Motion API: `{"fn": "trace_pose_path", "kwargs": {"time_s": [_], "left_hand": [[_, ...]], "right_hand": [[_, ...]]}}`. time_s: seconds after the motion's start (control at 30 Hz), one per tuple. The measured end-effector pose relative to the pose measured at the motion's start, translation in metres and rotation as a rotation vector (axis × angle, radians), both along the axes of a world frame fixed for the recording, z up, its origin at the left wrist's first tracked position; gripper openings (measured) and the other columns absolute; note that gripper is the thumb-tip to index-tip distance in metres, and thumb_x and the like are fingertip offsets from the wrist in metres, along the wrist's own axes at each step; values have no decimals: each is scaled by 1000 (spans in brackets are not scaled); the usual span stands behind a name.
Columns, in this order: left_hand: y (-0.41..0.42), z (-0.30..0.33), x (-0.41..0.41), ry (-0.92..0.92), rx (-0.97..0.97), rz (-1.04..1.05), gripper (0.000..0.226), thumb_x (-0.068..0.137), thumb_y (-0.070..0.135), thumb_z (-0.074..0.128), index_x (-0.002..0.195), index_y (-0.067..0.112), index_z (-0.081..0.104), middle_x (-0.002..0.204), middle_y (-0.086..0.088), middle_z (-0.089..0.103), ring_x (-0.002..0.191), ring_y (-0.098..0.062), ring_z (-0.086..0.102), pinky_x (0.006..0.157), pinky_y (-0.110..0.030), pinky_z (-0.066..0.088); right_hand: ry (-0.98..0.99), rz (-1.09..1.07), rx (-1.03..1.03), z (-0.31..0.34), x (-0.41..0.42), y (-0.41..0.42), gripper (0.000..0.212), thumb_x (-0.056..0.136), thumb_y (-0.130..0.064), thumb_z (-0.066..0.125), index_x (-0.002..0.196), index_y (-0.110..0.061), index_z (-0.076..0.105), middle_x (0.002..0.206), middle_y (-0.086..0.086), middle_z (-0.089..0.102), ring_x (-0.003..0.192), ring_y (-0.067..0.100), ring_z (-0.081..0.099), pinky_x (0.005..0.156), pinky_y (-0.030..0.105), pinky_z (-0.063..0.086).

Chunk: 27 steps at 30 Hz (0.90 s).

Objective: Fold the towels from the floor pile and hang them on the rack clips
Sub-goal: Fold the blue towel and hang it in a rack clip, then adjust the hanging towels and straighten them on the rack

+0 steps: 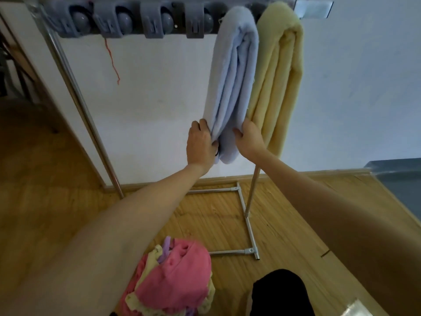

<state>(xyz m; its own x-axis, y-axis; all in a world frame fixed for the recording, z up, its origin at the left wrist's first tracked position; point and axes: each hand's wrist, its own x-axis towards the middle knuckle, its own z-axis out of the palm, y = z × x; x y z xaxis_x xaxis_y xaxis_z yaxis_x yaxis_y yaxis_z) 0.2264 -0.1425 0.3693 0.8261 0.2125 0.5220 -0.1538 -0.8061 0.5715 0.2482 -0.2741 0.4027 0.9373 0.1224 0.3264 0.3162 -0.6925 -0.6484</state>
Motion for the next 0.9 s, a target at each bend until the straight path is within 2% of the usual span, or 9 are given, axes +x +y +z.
{"fn": "trace_pose_path", "kwargs": {"time_s": [0.13,0.23,0.3,0.37,0.43,0.5,0.6,0.73,0.9], "left_hand": [[-8,-14,-8,31,-92,-131,39,85,30,67,109,3,52,101,-12,57,85,-23,56,67,-30,48],[-1,-32,-15,102,-88,-190,39,85,34,65,112,8,54,103,-6,58,85,-20,57,66,-27,46],[12,-50,-23,198,-48,-222,42,82,25,65,119,10,52,114,-6,57,98,-22,57,75,-29,48],[28,-73,-34,293,-19,-217,53,81,20,66,130,12,47,126,-5,54,110,-21,54,87,-32,48],[45,-105,-50,401,-6,-184,58,83,16,63,136,12,43,132,-8,51,117,-21,51,94,-33,45],[64,-145,-69,505,33,-141,55,81,10,60,135,8,47,130,-12,53,118,-26,52,96,-33,42],[95,-209,-105,675,44,-95,46,80,5,59,125,4,55,124,-16,56,114,-31,55,92,-36,44],[131,-283,-154,846,-8,-73,19,84,11,61,100,1,63,102,-16,63,97,-32,59,79,-39,45],[153,-362,-197,1032,-46,-82,18,80,3,57,98,4,63,94,-9,65,88,-25,61,69,-33,44]], "right_hand": [[72,26,-17,-16,-2,-6,21,97,-9,44,107,3,56,104,18,63,96,32,58,72,31,41],[105,26,-23,-38,-12,-12,21,95,-9,45,107,4,56,101,15,62,93,27,56,71,26,36],[115,50,-22,-60,-20,-15,20,94,-8,47,109,3,55,102,14,62,93,23,57,73,27,41],[180,62,-38,-91,-30,-17,27,93,-8,49,119,-1,53,114,13,63,105,26,59,88,35,47],[306,65,-111,-128,-42,-16,37,93,-10,49,130,-2,48,124,14,60,114,27,56,98,37,44],[417,100,-225,-169,-57,-10,39,92,-11,50,130,-1,48,124,15,60,116,29,55,99,36,41],[615,221,-345,-231,-85,7,47,93,-13,50,138,-1,41,134,15,53,122,28,51,97,33,40],[757,394,-468,-309,-119,33,52,94,-14,50,141,-1,34,137,19,49,125,31,47,99,33,34],[855,569,-571,-380,-147,67,56,94,-9,47,146,-3,26,147,16,38,134,27,38,105,29,27]]}}
